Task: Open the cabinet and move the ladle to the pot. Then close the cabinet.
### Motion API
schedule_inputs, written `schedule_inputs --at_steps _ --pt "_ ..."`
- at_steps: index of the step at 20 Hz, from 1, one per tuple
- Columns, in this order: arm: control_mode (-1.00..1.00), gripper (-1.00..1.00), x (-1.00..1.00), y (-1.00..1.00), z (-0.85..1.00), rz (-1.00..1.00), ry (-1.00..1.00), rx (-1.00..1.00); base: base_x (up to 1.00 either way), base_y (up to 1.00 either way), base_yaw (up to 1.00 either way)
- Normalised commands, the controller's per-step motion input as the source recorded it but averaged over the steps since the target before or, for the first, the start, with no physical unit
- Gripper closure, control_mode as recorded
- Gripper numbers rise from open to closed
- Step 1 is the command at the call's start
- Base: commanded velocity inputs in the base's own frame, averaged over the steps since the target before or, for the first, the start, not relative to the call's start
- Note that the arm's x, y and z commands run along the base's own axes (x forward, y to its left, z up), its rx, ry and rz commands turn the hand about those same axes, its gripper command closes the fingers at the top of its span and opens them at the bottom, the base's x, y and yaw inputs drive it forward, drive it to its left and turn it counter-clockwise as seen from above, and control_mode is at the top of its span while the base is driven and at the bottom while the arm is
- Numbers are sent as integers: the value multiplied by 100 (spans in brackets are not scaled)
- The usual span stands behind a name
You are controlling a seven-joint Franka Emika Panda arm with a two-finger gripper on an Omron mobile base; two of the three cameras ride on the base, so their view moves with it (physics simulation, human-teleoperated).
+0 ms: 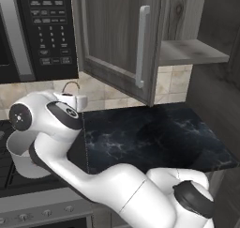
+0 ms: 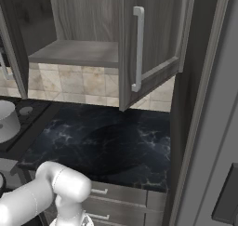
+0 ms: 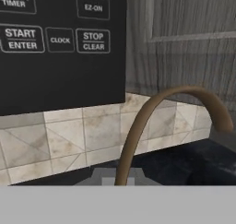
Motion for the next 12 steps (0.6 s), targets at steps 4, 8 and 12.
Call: schedule_inputs --at_steps 4,8,12 --pt "-100 100 24 18 -23 0 0 -5 0 0 0" --pt "-100 100 25 19 -20 0 0 -5 0 0 0" --pt "-100 100 24 21 -19 0 0 -5 0 0 0"
